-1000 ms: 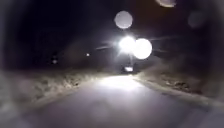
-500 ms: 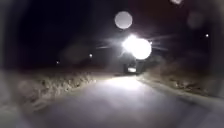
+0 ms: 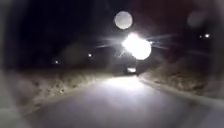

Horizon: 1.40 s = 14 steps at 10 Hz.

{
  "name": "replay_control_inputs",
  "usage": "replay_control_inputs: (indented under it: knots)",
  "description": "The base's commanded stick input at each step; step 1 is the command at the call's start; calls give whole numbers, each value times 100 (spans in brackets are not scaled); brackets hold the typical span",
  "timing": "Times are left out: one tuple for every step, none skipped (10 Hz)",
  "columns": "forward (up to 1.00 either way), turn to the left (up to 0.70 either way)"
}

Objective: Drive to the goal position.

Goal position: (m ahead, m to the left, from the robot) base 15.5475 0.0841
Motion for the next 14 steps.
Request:
replay_control_inputs:
  knots:
    - [100, 0]
    - [100, 0]
    - [100, 0]
    - [100, 0]
    - [100, 0]
    - [100, 0]
    - [100, 0]
    - [100, 0]
    - [100, 0]
    - [100, 0]
    - [100, 0]
    - [100, 0]
    - [100, 0]
    - [100, 0]
